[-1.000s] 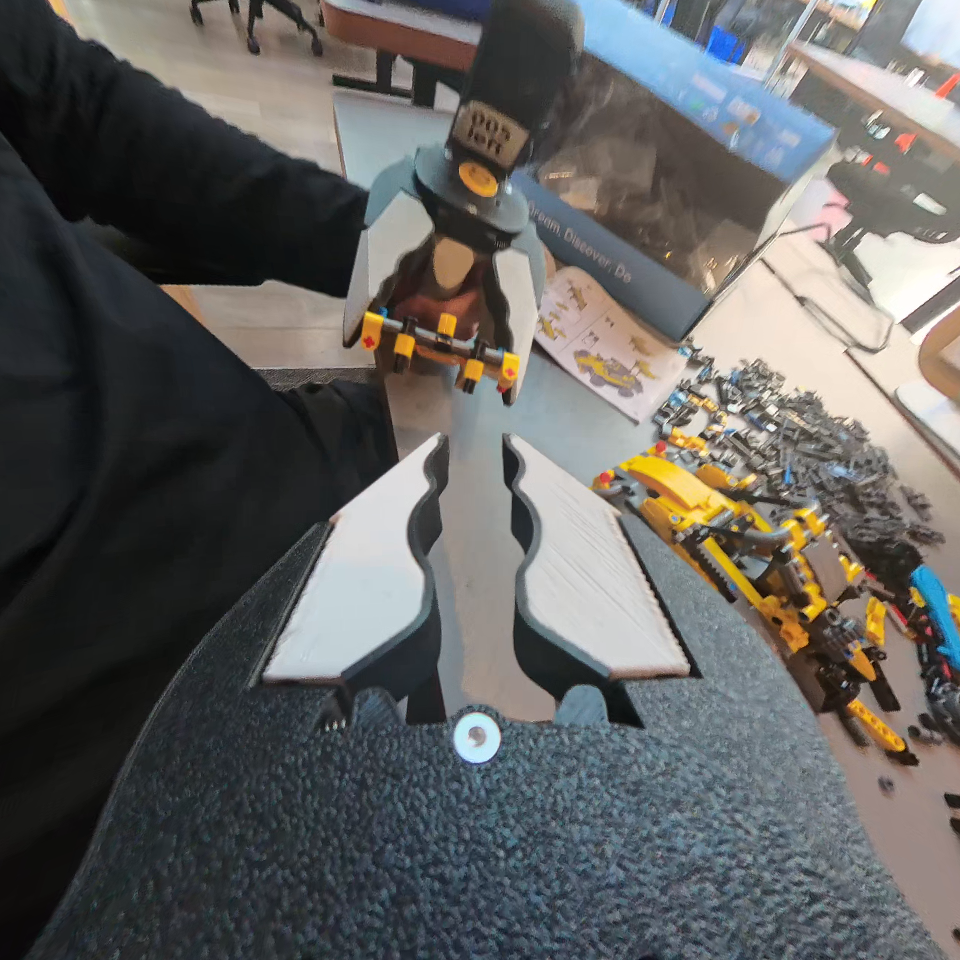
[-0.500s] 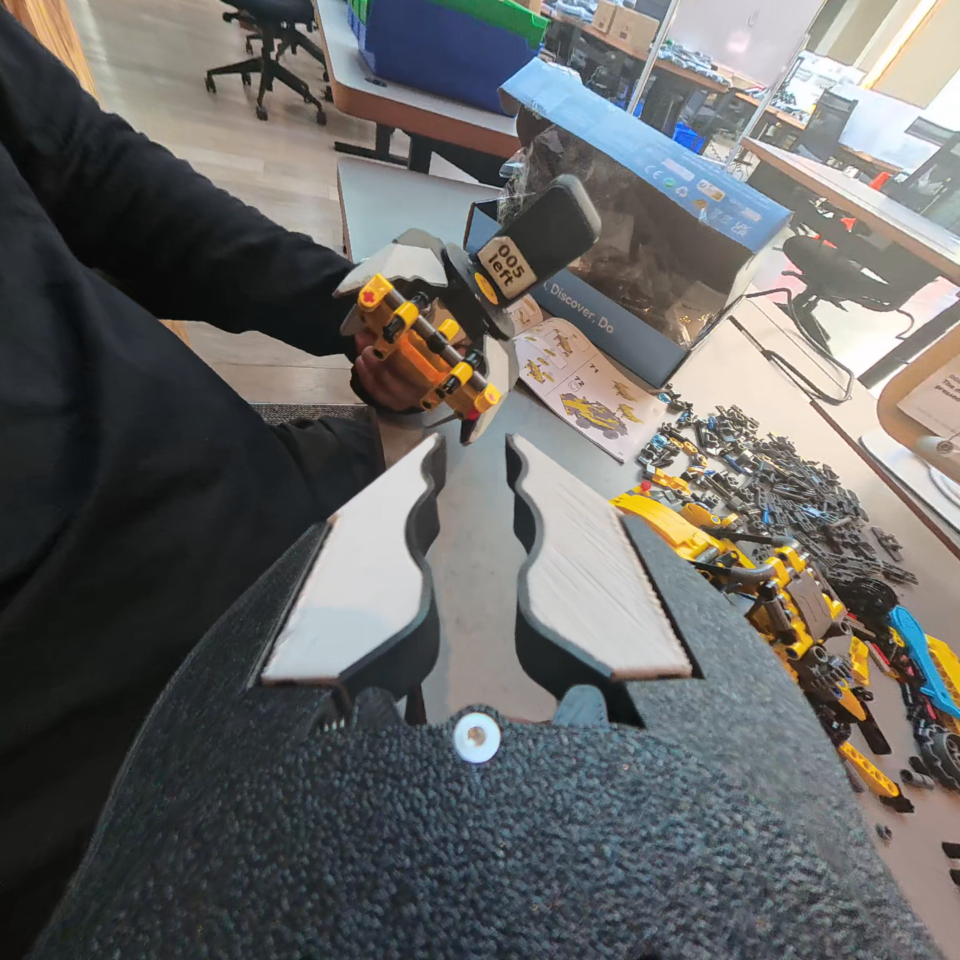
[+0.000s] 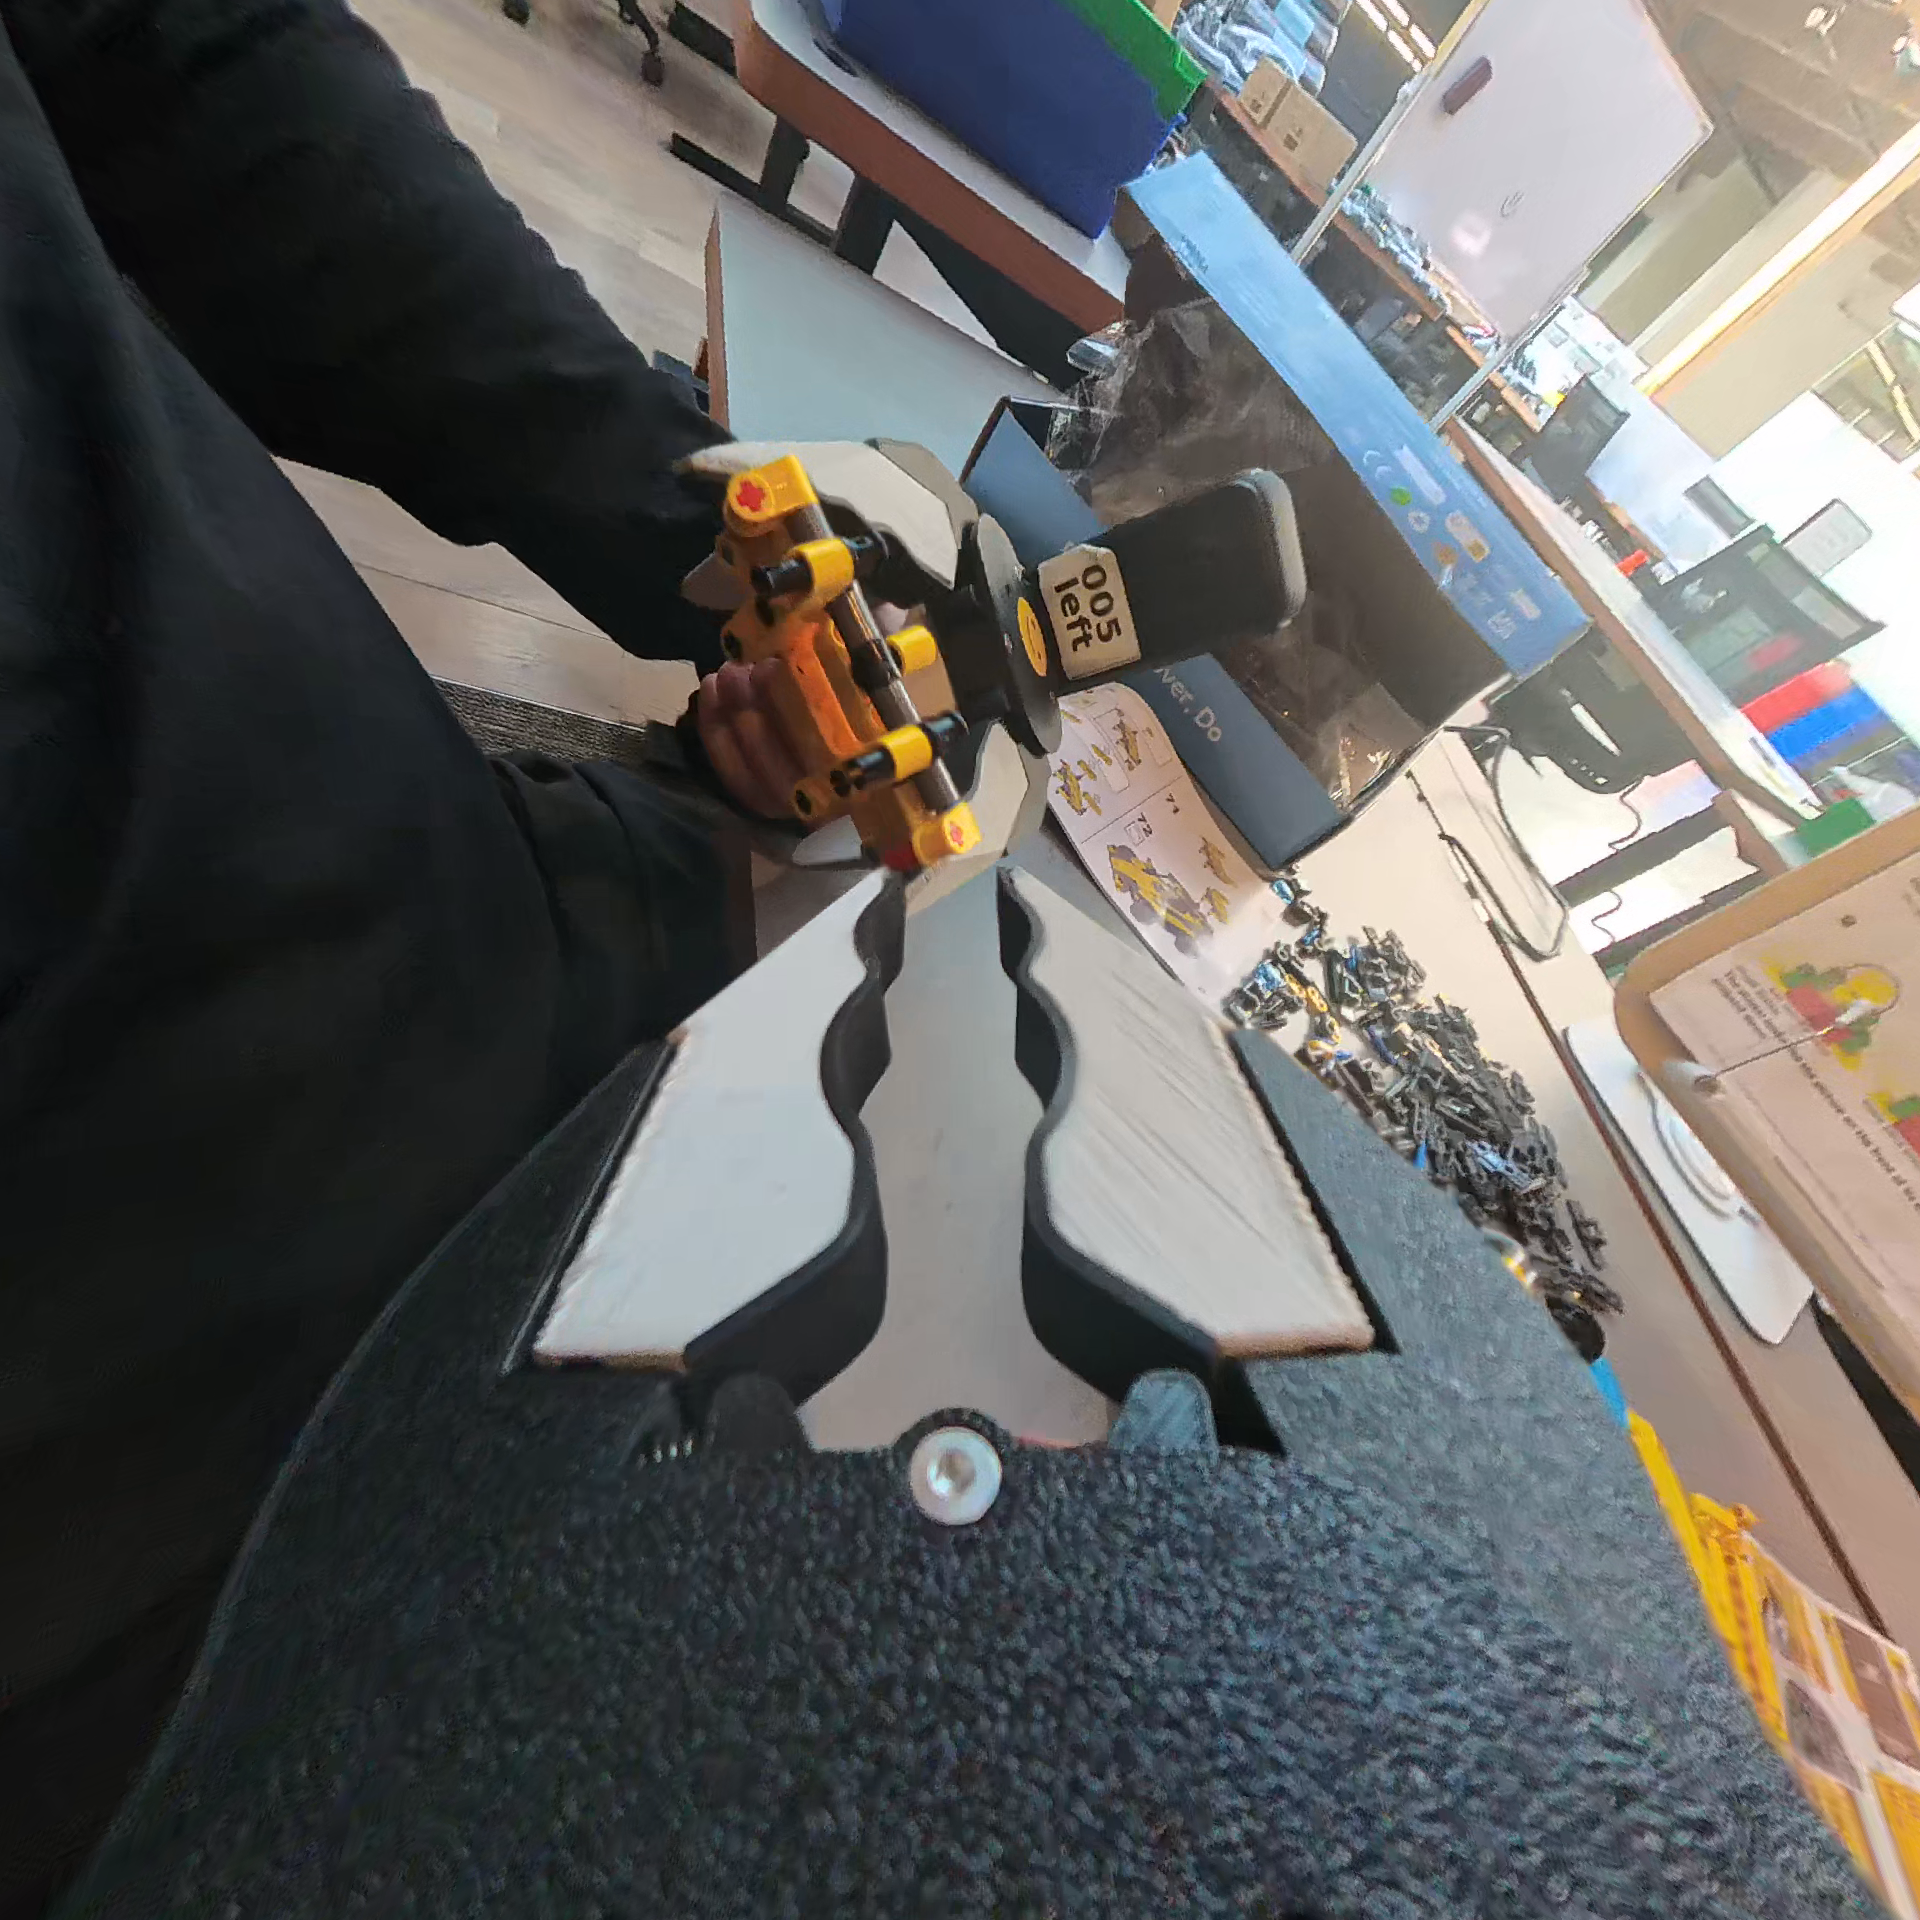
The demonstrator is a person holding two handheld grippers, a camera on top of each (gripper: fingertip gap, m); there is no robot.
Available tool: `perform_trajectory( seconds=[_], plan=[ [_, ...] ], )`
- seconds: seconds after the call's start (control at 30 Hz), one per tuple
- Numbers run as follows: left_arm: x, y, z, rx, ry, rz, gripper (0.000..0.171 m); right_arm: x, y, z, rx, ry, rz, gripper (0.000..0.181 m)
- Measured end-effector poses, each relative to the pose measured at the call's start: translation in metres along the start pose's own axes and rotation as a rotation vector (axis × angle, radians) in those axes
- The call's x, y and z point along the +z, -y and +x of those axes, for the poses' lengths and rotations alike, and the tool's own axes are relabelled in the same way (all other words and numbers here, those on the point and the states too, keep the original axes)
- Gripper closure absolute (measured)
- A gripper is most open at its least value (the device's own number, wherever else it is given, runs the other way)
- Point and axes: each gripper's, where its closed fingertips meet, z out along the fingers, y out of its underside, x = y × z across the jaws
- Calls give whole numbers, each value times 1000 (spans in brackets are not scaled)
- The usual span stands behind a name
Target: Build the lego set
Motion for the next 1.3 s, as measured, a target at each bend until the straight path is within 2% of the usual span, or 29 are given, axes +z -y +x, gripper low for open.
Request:
perform_trajectory(
  seconds=[0.33,0.5,0.73,1.13,1.3],
  plan=[
    [2,-2,-2,11,21,-6,92,3,0,-4,-132,-48,-46,163],
    [3,-4,-1,11,16,-15,92,2,0,-4,-185,-63,-74,157],
    [4,-5,5,20,-20,-25,92,5,8,-10,-200,-61,-33,164],
    [-1,5,9,123,13,39,92,12,17,2,-341,-300,-17,165],
    [-4,10,5,150,56,67,93,14,16,9,-340,-371,-9,165]
  ],
)
